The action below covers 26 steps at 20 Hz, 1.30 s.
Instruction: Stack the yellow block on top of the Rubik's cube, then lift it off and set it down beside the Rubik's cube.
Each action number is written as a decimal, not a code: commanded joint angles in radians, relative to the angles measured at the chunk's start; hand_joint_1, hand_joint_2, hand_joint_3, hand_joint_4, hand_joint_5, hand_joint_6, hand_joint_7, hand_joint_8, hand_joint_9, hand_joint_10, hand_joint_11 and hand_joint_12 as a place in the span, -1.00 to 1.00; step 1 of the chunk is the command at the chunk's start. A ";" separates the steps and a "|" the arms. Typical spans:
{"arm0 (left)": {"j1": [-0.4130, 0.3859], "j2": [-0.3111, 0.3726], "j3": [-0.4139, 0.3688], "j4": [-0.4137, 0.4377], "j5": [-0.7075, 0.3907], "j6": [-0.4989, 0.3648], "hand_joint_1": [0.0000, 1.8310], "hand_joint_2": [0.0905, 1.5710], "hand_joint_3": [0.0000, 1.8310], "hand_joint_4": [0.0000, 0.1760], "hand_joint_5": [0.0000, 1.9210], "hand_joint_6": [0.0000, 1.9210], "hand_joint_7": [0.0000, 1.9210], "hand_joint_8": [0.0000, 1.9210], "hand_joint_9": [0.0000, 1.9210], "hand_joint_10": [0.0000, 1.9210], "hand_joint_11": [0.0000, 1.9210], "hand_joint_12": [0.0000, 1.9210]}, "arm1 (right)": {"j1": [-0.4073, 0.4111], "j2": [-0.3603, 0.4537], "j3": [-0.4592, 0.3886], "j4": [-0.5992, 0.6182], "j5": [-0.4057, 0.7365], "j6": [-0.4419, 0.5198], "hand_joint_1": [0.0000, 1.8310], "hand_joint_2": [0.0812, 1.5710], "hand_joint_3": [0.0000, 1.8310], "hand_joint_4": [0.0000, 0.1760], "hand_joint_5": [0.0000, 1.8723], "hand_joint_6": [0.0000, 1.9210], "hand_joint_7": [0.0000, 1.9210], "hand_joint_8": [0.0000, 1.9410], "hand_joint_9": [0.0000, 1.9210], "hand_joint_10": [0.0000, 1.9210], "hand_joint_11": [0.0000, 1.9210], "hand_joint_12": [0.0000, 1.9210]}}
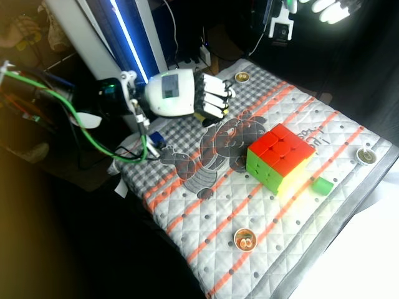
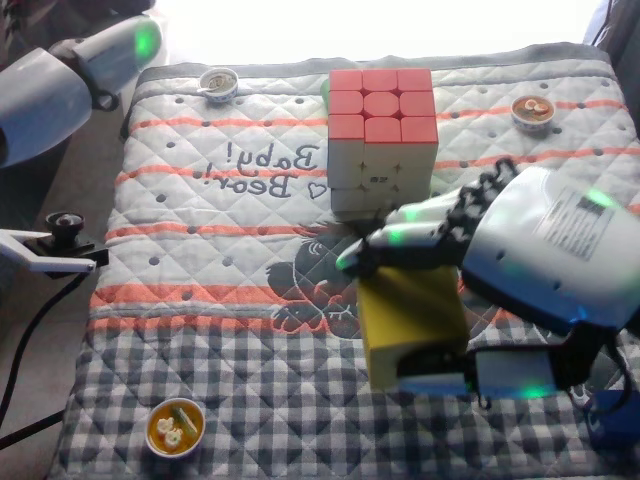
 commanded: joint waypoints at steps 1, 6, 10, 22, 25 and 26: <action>-0.008 0.002 0.000 0.027 0.121 -0.008 0.24 0.62 -1.00 -1.00 -0.19 0.51 -0.40 0.56 -0.49 0.41 -0.72 0.86 | 0.006 -0.007 0.000 -0.009 0.100 0.005 0.62 0.48 -0.99 -1.00 -0.31 0.39 -0.18 0.15 -0.10 0.35 -0.29 0.75; -0.008 0.001 0.000 0.026 0.123 -0.008 0.24 0.62 -1.00 -1.00 -0.20 0.53 -0.40 0.55 -0.49 0.43 -0.73 0.89 | 0.010 -0.035 0.014 -0.016 0.047 0.005 0.51 0.40 -1.00 -1.00 -0.12 0.18 0.00 0.04 0.03 0.27 -0.08 0.49; -0.008 0.001 -0.001 0.026 0.126 -0.008 0.23 0.63 -1.00 -1.00 -0.22 0.56 -0.39 0.55 -0.47 0.44 -0.71 0.89 | 0.013 -0.038 0.019 -0.009 0.037 0.005 0.30 0.41 -1.00 -1.00 -0.03 0.12 -0.18 0.08 -0.26 0.29 -0.43 0.70; 0.016 0.019 -0.014 0.014 0.149 -0.008 0.24 0.63 -1.00 -1.00 -0.23 0.59 -0.39 0.53 -0.43 0.44 -0.62 0.87 | 0.000 0.112 -0.010 0.079 0.217 0.004 -0.09 0.09 -1.00 -1.00 -0.80 -0.74 -0.87 -0.58 -1.00 -0.10 -1.00 0.77; 0.022 0.027 -0.020 0.020 0.156 -0.008 0.24 0.63 -1.00 -1.00 -0.23 0.60 -0.39 0.53 -0.44 0.43 -0.64 0.84 | -0.002 0.183 -0.039 0.109 0.318 -0.053 -0.19 0.29 -0.96 -1.00 -0.99 -0.18 -0.96 -0.14 -1.00 0.12 -1.00 0.83; 0.024 0.030 -0.022 0.023 0.159 -0.008 0.22 0.64 -1.00 -1.00 -0.25 0.62 -0.39 0.54 -0.45 0.40 -0.65 0.83 | -0.002 0.203 -0.051 0.114 0.347 -0.076 -0.29 0.30 -0.96 -1.00 -1.00 -0.17 -0.96 -0.13 -1.00 0.06 -1.00 0.72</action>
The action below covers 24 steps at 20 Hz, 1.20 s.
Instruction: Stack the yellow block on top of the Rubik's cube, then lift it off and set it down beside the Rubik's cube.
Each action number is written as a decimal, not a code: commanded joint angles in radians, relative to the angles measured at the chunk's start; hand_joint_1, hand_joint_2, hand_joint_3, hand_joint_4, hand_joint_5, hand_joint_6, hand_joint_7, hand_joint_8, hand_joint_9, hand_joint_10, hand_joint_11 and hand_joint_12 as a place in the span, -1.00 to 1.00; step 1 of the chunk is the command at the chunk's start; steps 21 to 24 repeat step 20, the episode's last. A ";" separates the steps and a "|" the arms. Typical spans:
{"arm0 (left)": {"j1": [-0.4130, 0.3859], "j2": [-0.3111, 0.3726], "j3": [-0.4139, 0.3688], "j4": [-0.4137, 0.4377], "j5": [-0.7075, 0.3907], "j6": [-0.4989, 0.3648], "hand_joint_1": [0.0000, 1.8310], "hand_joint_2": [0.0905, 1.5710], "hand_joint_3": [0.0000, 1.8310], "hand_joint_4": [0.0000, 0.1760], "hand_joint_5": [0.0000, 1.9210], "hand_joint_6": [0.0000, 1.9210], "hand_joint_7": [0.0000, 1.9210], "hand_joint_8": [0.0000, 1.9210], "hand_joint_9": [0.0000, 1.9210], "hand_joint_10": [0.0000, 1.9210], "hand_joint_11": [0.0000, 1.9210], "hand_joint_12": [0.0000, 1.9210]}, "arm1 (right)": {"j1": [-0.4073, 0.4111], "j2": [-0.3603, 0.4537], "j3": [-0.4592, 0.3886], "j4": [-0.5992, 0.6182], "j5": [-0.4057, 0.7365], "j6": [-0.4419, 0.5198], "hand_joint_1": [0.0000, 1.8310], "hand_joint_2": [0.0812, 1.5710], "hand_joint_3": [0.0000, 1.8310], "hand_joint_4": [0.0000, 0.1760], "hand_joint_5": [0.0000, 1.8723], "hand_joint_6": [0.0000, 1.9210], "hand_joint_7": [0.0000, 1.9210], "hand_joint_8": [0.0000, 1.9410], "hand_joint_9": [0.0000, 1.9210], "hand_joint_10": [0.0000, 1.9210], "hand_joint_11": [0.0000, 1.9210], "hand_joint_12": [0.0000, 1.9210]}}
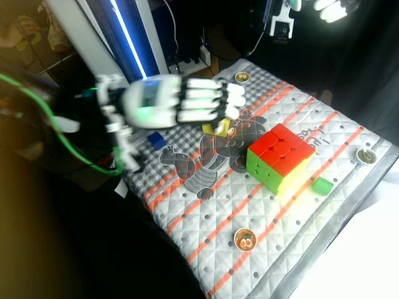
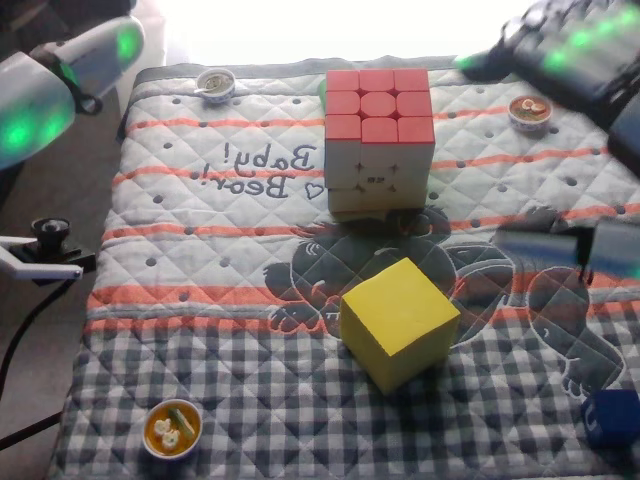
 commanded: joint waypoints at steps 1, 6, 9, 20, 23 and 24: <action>-0.007 0.010 -0.004 0.027 0.132 -0.007 0.21 0.66 -1.00 -1.00 -0.28 0.64 -0.40 0.56 -0.46 0.40 -0.65 0.83 | 0.000 0.015 -0.013 -0.008 0.192 -0.018 -0.27 0.28 -0.98 -1.00 -1.00 -0.18 -0.96 -0.19 -1.00 -0.01 -1.00 0.62; -0.007 0.026 -0.012 0.064 0.170 -0.007 0.02 0.69 -1.00 -1.00 -0.38 0.64 -0.40 0.20 -0.49 0.39 -0.56 0.91 | -0.075 0.076 -0.039 0.094 0.426 -0.069 -0.03 0.22 -0.99 -1.00 -1.00 -0.12 -0.92 -0.12 -1.00 0.22 -1.00 0.76; -0.037 0.033 -0.011 0.117 0.199 -0.007 -0.15 0.67 -1.00 -1.00 -0.71 0.10 -0.52 -0.04 -0.52 0.23 -0.59 0.83 | -0.116 0.107 -0.055 0.151 0.560 -0.117 -0.07 0.20 -1.00 -1.00 -0.78 -0.61 -0.77 -0.48 -0.88 -0.13 -1.00 0.56; -0.086 0.006 0.013 0.200 0.322 -0.007 -0.99 0.63 -1.00 -0.45 -0.99 -0.63 -0.80 -0.99 -0.94 -0.77 -1.00 -0.54 | -0.035 0.140 -0.046 0.164 0.610 -0.123 -0.07 0.19 -1.00 -1.00 -0.65 -0.91 -0.62 -0.96 -0.86 -0.32 -1.00 0.31; -0.086 0.006 0.013 0.200 0.322 -0.007 -0.99 0.63 -1.00 -0.45 -0.99 -0.63 -0.80 -0.99 -0.94 -0.77 -1.00 -0.54 | -0.035 0.140 -0.046 0.164 0.610 -0.123 -0.07 0.19 -1.00 -1.00 -0.65 -0.91 -0.62 -0.96 -0.86 -0.32 -1.00 0.31; -0.086 0.006 0.013 0.200 0.322 -0.007 -0.99 0.63 -1.00 -0.45 -0.99 -0.63 -0.80 -0.99 -0.94 -0.77 -1.00 -0.54 | -0.035 0.140 -0.046 0.164 0.610 -0.123 -0.07 0.19 -1.00 -1.00 -0.65 -0.91 -0.62 -0.96 -0.86 -0.32 -1.00 0.31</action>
